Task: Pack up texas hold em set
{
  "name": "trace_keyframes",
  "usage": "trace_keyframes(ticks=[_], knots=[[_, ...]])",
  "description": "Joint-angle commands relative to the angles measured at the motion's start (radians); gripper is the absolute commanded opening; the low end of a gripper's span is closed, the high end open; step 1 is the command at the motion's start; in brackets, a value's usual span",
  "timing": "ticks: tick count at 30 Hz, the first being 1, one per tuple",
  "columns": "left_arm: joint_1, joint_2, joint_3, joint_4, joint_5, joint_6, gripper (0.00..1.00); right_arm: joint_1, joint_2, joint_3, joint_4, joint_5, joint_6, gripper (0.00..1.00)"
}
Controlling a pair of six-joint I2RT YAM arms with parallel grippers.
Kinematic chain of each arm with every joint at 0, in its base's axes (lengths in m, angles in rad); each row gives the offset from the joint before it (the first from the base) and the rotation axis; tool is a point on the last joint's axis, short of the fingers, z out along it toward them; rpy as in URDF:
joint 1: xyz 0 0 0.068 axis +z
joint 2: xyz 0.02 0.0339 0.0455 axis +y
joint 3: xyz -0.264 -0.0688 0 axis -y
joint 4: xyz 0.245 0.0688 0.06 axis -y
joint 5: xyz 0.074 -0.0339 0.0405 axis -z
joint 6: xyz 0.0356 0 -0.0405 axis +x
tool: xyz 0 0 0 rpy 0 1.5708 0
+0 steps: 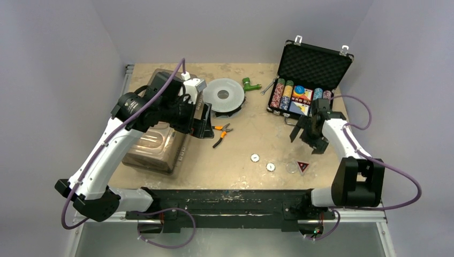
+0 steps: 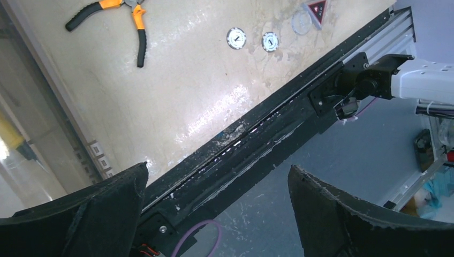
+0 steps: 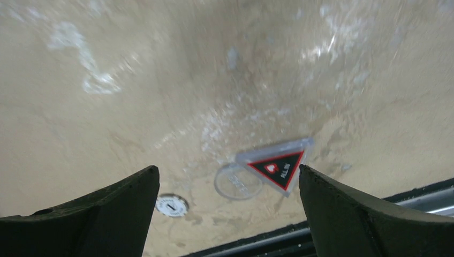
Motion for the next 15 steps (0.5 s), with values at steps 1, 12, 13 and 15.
trace_keyframes(ticks=[1, 12, 13, 15], knots=[[-0.018, -0.008, -0.024, 0.035, 0.041, -0.027, 0.99, 0.004, -0.107, -0.093, -0.096, -0.065, 0.032, 0.99], [-0.040, -0.016, -0.030, 0.031, 0.038, -0.025, 0.98, 0.002, -0.162, -0.242, -0.039, -0.040, 0.137, 0.98], [-0.041, -0.020, -0.029, 0.030, 0.033, -0.023, 0.98, 0.002, -0.167, -0.248, -0.034, -0.030, 0.148, 0.97], [-0.042, -0.024, -0.029, 0.028, 0.026, -0.020, 0.98, 0.001, -0.166, -0.263, -0.030, 0.007, 0.179, 0.96]])
